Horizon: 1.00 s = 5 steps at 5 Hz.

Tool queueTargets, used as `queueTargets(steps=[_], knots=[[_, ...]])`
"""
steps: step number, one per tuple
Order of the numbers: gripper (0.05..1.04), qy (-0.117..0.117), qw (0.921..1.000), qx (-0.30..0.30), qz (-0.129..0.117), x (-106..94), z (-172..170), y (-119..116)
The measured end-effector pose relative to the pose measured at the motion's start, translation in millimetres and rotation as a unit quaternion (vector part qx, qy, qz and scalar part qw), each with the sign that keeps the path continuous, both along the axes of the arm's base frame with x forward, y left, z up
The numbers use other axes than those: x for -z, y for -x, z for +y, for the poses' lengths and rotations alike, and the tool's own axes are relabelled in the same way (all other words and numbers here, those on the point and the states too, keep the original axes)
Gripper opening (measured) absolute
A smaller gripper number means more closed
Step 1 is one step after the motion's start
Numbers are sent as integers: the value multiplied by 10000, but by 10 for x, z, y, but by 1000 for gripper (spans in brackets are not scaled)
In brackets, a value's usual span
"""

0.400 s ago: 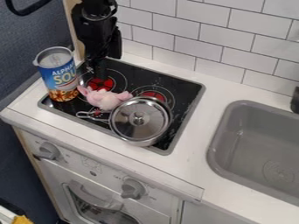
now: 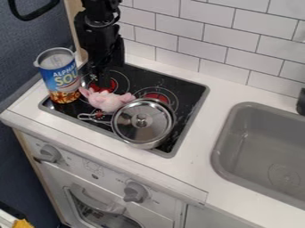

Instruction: Pick up the can and put it on the right side of the stove

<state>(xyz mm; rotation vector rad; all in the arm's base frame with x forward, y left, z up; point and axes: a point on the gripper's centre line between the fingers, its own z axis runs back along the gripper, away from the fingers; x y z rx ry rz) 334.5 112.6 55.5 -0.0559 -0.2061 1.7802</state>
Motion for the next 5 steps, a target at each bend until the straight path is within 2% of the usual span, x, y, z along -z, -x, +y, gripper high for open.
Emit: queueTargets(steps=[1,2,3,4,5], knots=[[1001,120,9993,-245,-271,-240,50,15],[1001,229,9958,-778,-421,-399,186,61],[1001,172,9832,-1690,-671,-608,453,125],[1001,113,9640,-2514,-863,-742,751,193],[1001,39,9454,-3120,-943,-851,1057,258]])
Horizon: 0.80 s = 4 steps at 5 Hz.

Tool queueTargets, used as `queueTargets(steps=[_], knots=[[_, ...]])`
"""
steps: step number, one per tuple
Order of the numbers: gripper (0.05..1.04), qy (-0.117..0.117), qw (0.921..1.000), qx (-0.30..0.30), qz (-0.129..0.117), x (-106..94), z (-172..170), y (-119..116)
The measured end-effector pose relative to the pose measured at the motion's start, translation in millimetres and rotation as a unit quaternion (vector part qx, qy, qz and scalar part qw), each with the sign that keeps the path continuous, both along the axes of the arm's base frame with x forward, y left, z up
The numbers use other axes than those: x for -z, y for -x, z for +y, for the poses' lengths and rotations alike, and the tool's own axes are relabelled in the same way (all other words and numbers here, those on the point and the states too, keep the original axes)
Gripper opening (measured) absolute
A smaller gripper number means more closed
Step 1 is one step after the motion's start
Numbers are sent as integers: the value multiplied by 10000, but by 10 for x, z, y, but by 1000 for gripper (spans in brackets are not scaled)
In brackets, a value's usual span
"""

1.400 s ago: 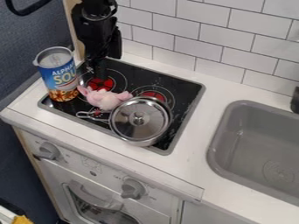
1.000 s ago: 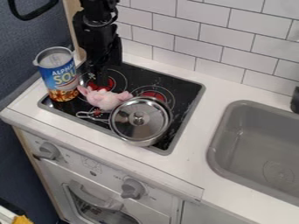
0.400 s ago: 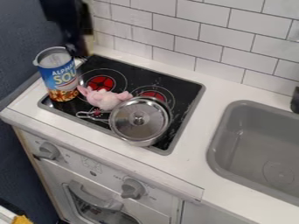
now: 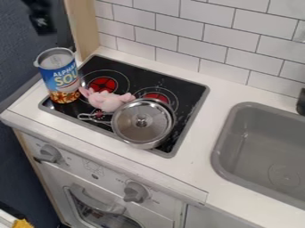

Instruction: Pick up the can and put it on the right side of the stove

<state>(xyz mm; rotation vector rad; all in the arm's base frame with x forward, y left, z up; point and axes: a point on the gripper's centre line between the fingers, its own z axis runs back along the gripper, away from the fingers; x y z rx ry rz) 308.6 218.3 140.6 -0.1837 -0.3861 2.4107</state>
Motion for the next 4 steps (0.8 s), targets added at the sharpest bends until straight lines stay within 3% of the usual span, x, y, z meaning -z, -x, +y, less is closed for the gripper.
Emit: queueTargets(steps=[1,2,4], knots=[[1001,36,9992,-375,89,73,221,98],[1001,61,9970,-672,383,236,420,227],[1001,200,9887,-863,1210,683,535,343]])
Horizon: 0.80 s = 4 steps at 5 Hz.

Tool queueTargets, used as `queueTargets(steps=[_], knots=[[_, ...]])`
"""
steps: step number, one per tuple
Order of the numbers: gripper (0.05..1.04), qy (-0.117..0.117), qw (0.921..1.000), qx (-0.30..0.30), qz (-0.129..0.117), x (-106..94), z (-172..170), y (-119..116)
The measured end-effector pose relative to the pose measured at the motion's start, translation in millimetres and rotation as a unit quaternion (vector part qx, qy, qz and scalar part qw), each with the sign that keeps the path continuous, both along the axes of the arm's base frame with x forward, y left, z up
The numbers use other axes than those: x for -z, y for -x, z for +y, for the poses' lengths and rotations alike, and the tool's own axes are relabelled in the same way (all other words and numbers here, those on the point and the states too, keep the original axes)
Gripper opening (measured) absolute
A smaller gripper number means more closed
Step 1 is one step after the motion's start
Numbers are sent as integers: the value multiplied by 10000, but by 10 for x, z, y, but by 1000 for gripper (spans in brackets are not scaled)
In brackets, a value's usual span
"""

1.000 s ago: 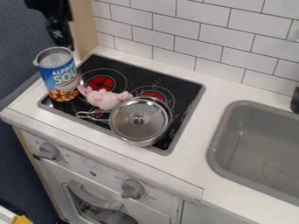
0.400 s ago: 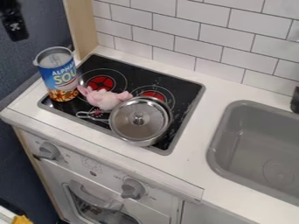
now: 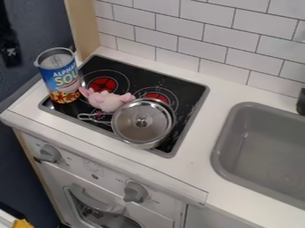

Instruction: Pick up the can and put it on the right side of the stove

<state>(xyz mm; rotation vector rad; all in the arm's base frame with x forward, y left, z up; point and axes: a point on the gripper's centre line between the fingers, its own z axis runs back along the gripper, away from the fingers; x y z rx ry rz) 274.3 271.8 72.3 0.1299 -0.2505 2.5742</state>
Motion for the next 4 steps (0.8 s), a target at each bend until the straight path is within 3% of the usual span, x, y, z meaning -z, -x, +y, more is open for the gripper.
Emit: queueTargets(steps=[4], knots=[[1001,94,9978,-470,465,445,-210,-49]])
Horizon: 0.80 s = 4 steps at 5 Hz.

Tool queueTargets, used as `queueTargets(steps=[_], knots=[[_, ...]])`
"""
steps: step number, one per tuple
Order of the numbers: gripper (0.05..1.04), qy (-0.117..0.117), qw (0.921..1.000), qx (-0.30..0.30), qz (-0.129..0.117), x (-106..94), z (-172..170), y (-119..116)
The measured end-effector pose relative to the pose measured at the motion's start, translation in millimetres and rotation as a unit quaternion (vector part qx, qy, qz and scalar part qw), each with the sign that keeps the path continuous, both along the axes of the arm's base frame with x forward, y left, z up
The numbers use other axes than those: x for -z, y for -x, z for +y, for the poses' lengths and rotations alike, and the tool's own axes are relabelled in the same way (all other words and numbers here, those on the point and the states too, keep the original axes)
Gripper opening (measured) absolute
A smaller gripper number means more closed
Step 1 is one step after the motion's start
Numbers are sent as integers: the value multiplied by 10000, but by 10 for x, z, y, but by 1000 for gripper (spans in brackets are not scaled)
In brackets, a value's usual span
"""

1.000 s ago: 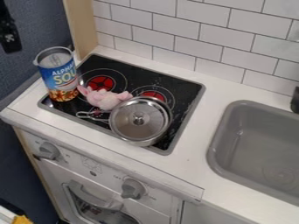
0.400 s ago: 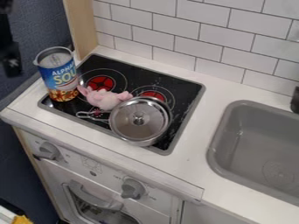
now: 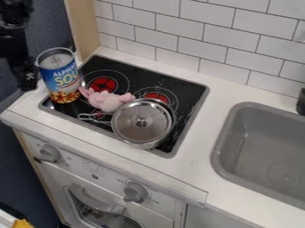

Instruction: Pick up the can and put it on the right side of the stove

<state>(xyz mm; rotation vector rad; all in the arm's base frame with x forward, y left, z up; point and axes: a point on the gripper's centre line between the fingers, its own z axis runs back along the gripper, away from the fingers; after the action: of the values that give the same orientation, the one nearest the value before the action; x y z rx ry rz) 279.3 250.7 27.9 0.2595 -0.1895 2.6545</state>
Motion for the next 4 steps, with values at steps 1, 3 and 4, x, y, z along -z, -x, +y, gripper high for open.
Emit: queueTargets(steps=[1,3,4], knots=[[1001,-38,10000,5,-49,6,-100,-117],[1001,15,9999,15,-117,46,-199,-348],[1001,53,9998,149,-128,45,-228,-463]])
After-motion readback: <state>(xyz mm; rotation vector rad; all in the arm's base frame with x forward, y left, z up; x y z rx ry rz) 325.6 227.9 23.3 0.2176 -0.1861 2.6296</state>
